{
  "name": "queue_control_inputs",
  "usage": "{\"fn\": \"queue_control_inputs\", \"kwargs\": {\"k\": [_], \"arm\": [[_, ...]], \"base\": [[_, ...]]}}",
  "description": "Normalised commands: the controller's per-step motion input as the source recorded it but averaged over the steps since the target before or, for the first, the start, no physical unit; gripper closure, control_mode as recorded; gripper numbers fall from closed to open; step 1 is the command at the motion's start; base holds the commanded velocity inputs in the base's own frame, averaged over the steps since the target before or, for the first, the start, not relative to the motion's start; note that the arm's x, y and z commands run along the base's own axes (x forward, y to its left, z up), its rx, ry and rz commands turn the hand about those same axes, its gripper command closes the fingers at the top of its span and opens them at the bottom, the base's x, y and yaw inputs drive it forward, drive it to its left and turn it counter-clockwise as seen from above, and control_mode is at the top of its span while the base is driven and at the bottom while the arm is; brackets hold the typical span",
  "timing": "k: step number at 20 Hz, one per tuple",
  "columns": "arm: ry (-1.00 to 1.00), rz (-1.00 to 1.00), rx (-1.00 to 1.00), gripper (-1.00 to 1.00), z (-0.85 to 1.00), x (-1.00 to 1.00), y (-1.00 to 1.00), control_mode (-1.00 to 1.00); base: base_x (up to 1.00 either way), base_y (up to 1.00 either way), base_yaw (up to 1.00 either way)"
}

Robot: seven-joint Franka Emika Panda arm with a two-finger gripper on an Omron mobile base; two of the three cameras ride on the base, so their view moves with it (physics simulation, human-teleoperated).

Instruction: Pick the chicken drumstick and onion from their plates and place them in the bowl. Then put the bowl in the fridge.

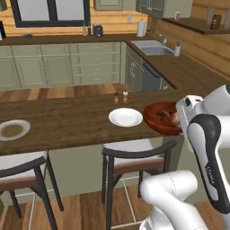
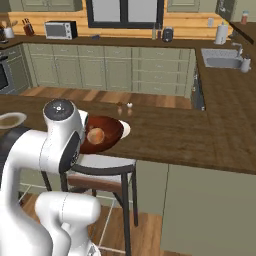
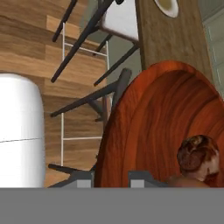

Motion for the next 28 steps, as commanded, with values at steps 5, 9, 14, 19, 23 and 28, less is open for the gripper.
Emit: {"fn": "queue_control_inputs", "kwargs": {"k": [5,9,14,19,23,28], "arm": [[0.0,0.0,0.0,1.0,0.0,0.0,0.0,1.0],[0.0,0.0,0.0,1.0,0.0,0.0,0.0,1.0],[0.0,0.0,0.0,1.0,0.0,0.0,0.0,1.0],[0.0,0.0,0.0,1.0,0.0,0.0,0.0,1.0],[0.0,0.0,0.0,1.0,0.0,0.0,0.0,1.0],[0.0,0.0,0.0,1.0,0.0,0.0,0.0,1.0]], "base": [[-0.58,1.0,0.06],[-0.11,1.0,0.04],[0.03,1.0,0.01],[0.11,1.0,0.01],[0.23,1.0,0.0],[0.35,1.0,0.0]]}}
